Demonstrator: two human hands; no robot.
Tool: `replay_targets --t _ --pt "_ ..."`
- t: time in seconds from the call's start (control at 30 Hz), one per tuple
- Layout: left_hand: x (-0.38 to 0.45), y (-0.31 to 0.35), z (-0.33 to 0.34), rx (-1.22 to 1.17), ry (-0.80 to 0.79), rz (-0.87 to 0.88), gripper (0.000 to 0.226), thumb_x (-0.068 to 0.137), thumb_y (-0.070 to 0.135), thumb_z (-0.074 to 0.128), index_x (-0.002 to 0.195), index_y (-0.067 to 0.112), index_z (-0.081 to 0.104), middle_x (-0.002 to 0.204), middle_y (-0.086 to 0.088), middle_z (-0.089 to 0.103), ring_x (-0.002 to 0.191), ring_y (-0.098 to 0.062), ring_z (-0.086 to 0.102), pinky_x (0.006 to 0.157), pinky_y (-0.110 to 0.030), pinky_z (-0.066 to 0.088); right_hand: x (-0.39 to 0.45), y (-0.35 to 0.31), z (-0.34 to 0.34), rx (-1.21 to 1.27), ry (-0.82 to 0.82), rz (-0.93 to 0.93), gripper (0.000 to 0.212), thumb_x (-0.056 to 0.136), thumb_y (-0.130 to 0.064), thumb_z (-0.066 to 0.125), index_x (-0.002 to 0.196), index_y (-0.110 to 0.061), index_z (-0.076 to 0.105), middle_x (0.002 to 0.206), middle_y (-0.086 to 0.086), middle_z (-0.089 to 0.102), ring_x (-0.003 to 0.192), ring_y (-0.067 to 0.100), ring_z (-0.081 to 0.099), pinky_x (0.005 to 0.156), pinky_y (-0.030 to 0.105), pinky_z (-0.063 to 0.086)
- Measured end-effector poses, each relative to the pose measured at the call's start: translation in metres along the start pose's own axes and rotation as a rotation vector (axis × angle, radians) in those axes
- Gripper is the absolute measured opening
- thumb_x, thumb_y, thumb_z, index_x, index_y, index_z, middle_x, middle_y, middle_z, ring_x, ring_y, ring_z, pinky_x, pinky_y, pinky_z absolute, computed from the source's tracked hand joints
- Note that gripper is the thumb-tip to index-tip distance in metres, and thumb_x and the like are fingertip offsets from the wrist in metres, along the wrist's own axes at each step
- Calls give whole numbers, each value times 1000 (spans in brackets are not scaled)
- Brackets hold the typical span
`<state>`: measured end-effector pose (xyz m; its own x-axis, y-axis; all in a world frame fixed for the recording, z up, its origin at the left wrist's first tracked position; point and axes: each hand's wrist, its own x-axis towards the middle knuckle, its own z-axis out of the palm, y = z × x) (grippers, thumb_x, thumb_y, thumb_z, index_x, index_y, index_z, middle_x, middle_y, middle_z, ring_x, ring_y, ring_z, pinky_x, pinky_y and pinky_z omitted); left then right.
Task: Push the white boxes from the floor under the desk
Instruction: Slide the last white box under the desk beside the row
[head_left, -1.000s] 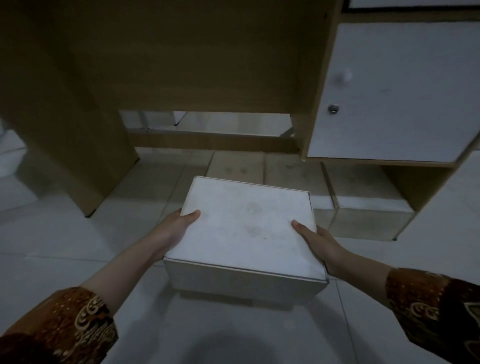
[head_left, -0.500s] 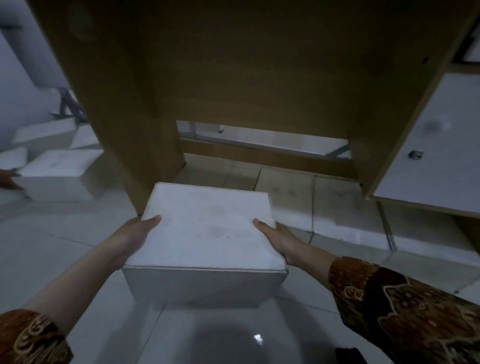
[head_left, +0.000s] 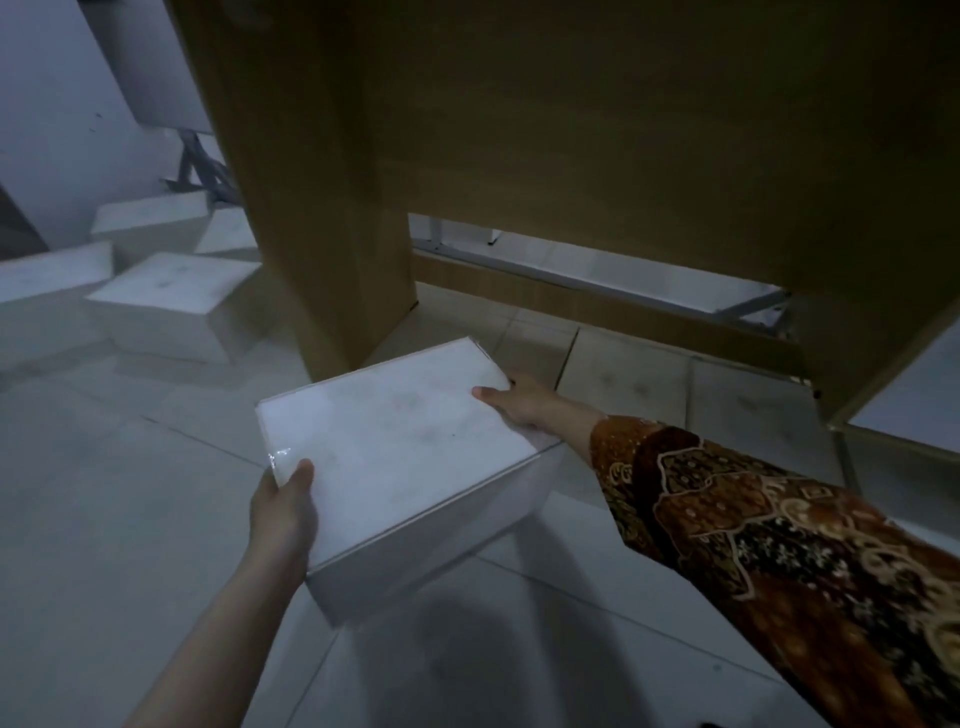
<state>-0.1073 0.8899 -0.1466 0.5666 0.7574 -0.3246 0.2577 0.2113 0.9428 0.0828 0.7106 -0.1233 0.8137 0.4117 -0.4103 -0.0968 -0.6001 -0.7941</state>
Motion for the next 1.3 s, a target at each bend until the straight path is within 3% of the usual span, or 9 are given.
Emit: replay_targets --t 0.13,0.33,0.5,0.63,0.8,0.87,0.97,1.17,1.3 --pt "15 -15 6 -18 99 37 37 95 20 44 129 7 50 125 -16 57 102 -27 55 88 -37 42 36 -9 13 4 1 -18 47 92 -29 59 132 -5 51 134 12 56 120 30 55 97 28 43" --pt "50 -52 30 35 199 124 43 95 20 44 137 11 39 132 -18 53 113 -30 53 98 -44 42 139 6 38 -258 9 17 64 85 -51 53 139 -17 42 139 6 51 124 30 51 103 43 44" --pt "71 -97 56 25 281 -8 52 96 24 44 142 6 32 145 -21 43 132 -36 42 111 -50 33 139 13 54 -399 49 -58 53 94 -28 52 142 -13 37 146 9 42 132 30 41 112 38 33" --pt "71 -120 66 16 298 -67 57 97 26 43 148 11 23 149 -18 37 135 -33 38 113 -47 30 149 39 64 -505 109 -156 52 93 -31 52 142 -19 40 150 12 37 139 31 31 116 40 23" --pt "73 -127 63 134 192 34 67 96 32 42 150 16 6 159 -11 16 145 -26 21 119 -45 19 130 64 82 -684 266 -191 53 99 -35 32 149 -20 25 159 8 16 146 30 12 119 44 11" --pt "80 -126 55 346 155 154 75 92 39 39 150 11 2 161 -14 0 148 -24 2 120 -45 8 105 72 101 -684 322 -159 54 100 -36 26 151 -18 17 161 8 7 149 25 2 119 45 1" --pt "101 -117 37 759 52 402 77 86 50 31 150 13 11 159 -19 -5 147 -29 -9 117 -48 2 62 83 140 -620 396 -131 61 97 -43 19 151 -17 12 161 9 -2 148 25 -9 118 47 -4" --pt "155 -92 10 1262 -276 656 88 79 73 12 150 22 15 159 -20 8 147 -37 2 116 -53 2 21 85 198 -308 459 -89 71 92 -53 26 151 -17 11 157 9 -21 139 25 -31 116 43 19" --pt "154 -82 -3 1429 -465 772 95 70 87 12 150 36 7 161 -13 3 145 -41 7 114 -56 12 24 92 180 -220 396 -182 64 97 -43 31 151 -18 6 151 -1 -31 138 22 -37 108 27 3"
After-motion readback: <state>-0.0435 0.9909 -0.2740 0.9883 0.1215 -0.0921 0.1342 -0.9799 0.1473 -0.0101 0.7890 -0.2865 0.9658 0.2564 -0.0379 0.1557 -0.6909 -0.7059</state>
